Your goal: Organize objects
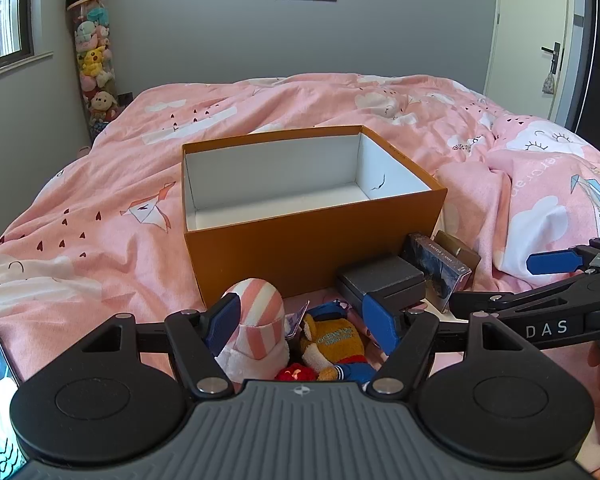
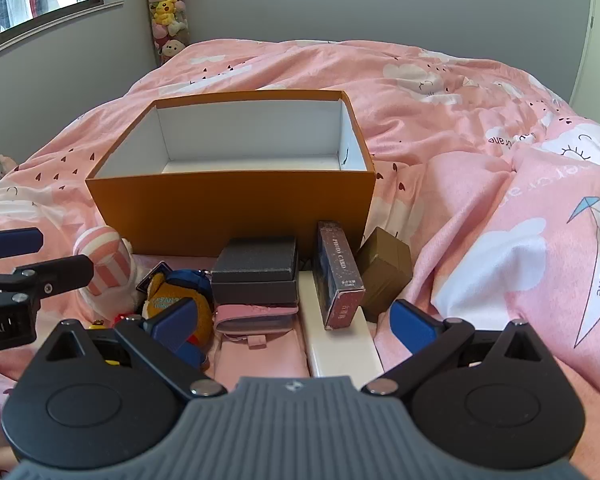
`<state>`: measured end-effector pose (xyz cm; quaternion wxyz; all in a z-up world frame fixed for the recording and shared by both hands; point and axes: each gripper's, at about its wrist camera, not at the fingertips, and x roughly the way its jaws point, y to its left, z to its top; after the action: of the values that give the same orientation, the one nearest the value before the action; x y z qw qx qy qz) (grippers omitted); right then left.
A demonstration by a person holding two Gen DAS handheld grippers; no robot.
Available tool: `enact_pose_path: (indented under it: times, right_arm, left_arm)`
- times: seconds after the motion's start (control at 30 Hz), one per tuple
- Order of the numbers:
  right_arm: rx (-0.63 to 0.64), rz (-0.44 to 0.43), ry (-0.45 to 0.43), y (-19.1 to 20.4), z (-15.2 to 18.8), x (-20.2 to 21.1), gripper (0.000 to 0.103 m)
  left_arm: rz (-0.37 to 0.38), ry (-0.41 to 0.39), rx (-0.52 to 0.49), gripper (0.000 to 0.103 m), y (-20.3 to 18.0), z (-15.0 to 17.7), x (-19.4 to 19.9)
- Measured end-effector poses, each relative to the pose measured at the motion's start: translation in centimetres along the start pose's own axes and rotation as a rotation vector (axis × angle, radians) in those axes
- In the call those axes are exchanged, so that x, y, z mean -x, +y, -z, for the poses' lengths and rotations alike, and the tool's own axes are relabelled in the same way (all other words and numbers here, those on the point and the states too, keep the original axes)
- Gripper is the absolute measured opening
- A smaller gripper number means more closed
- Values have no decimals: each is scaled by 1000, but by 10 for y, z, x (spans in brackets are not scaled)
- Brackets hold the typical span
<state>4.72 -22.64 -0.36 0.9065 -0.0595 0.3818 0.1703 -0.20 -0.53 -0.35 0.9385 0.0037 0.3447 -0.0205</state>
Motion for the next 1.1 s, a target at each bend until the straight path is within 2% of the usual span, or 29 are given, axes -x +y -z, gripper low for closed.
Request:
enact_pose_path:
  times: [0.17, 0.3, 0.4, 0.53, 0.63, 0.73, 0.8, 0.87, 0.97, 1.1]
  right_arm:
    - [2, -2, 5, 1, 0, -1, 102]
    - [2, -2, 6, 1, 0, -1, 102]
    - [5, -12, 15, 2, 0, -3, 102]
    - [4, -66, 41, 2, -1, -9, 102]
    - [17, -119, 57, 5, -3, -13, 102]
    - [58, -130, 65, 11, -6, -17, 101]
    - [89, -149, 66, 16, -10, -19, 95]
    - [121, -173, 81, 21, -15, -25, 80]
    - [166, -206, 118, 31, -21, -37, 72]
    - [197, -278, 180, 44, -30, -56, 64]
  left_arm:
    - [1, 2, 1, 82, 0, 1, 0]
    - [10, 16, -1, 77, 1, 2, -1]
    - [43, 41, 3, 70, 4, 2, -2]
    - [99, 96, 38, 69, 15, 1, -7]
    - [107, 137, 66, 64, 24, 0, -13]
    - [90, 144, 86, 63, 31, -2, -15]
    - [76, 154, 88, 62, 36, -3, -17]
    - [67, 165, 99, 62, 42, -5, -21]
    - [51, 157, 118, 62, 48, -13, -27]
    - [32, 164, 95, 62, 47, -22, -42]
